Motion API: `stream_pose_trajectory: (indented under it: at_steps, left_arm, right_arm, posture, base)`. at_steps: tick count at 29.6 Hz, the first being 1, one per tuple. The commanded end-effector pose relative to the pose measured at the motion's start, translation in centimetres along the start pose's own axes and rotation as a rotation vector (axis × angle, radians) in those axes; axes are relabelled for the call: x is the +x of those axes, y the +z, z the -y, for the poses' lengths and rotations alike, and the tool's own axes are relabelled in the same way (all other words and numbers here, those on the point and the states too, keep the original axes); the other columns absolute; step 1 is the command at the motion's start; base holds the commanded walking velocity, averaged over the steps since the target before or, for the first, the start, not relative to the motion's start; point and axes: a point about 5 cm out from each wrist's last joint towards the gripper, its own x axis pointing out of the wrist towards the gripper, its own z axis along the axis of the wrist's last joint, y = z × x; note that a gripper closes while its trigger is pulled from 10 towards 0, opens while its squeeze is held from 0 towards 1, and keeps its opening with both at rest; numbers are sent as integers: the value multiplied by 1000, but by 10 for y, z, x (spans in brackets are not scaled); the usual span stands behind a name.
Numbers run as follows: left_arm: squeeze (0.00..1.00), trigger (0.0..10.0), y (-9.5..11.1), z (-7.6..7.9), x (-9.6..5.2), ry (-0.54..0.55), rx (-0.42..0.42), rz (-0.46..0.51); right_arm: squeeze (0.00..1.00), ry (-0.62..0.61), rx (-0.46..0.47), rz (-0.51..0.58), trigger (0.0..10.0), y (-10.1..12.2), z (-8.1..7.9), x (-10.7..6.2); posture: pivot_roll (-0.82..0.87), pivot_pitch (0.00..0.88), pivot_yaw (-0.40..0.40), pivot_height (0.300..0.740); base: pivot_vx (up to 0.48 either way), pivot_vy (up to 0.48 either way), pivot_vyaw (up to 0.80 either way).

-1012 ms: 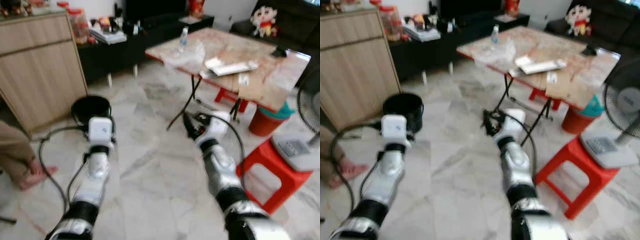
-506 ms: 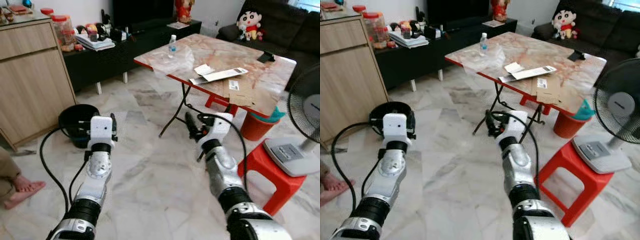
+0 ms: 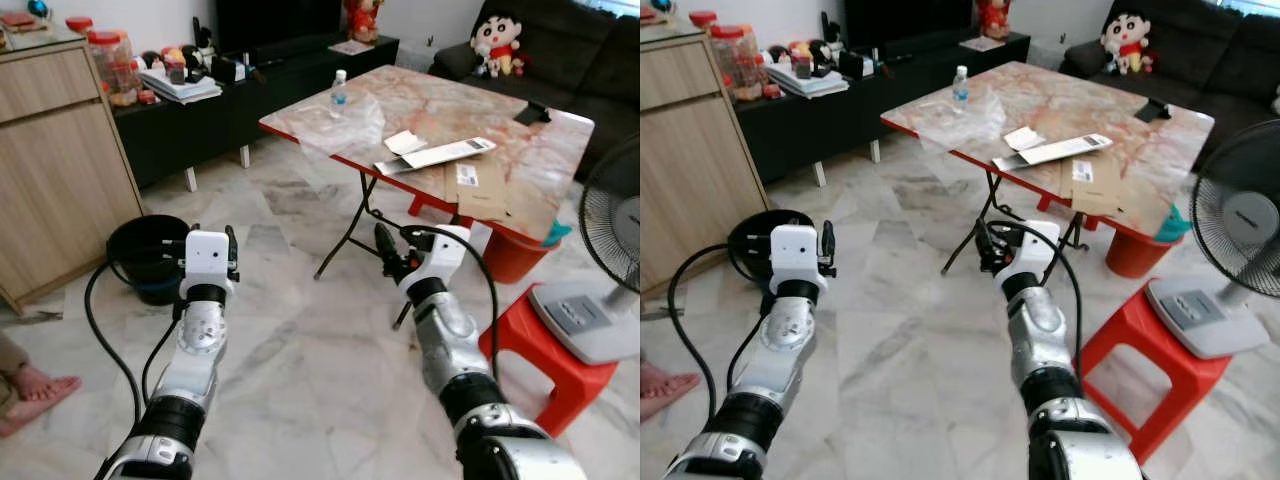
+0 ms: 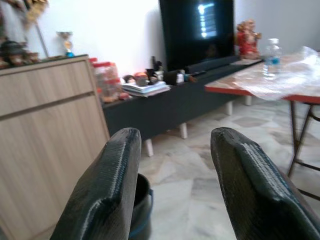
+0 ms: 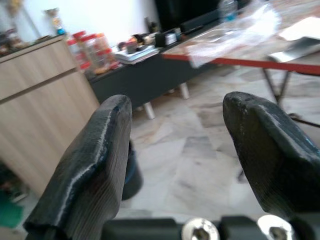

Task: Picking trash to rubbish bin

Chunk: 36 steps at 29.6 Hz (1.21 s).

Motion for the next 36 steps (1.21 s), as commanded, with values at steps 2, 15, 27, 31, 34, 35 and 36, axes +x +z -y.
stream_pose_trajectory:
  at_steps: [2, 15, 27, 31, 34, 35, 36]
  left_arm:
    - [0, 10000, 5, 11, 0, -27, -23, 14]
    - [0, 10000, 6, 15, 1, -42, -30, 15]
    - [0, 10000, 5, 13, 1, -41, -27, 10]
    - [0, 10000, -1, 12, -2, -54, -17, -8]
    - [0, 10000, -2, 11, -3, -58, -14, -12]
    - [0, 10000, -2, 11, -3, -59, -14, -12]
    - [0, 10000, -3, 11, -4, -60, -13, -12]
  right_arm:
    - [0, -32, -14, 22, 10000, 9, 13, -1]
    - [0, -23, -15, 25, 10000, 9, 11, 0]
    - [0, -47, -49, 26, 10000, 9, 17, -3]
    - [0, -64, -95, 20, 10000, 7, 26, -10]
    - [0, -118, -130, 9, 10000, 8, 44, -16]
    - [0, -128, -125, 9, 10000, 9, 47, -17]
    - [0, -139, -129, 6, 10000, 9, 50, -19]
  posture:
    - [-59, 0, -72, 740]
    - [-56, 0, -67, 740]
    - [-62, 0, -67, 740]
    - [-65, 0, -66, 740]
    - [-64, 0, -66, 740]
    - [-64, 0, -66, 740]
    - [-64, 0, -66, 740]
  base:
    - [339, 0, 0]
    - [340, 0, 0]
    - [343, 0, 0]
    - [343, 0, 0]
    - [341, 0, 0]
    - [341, 0, 0]
    - [341, 0, 0]
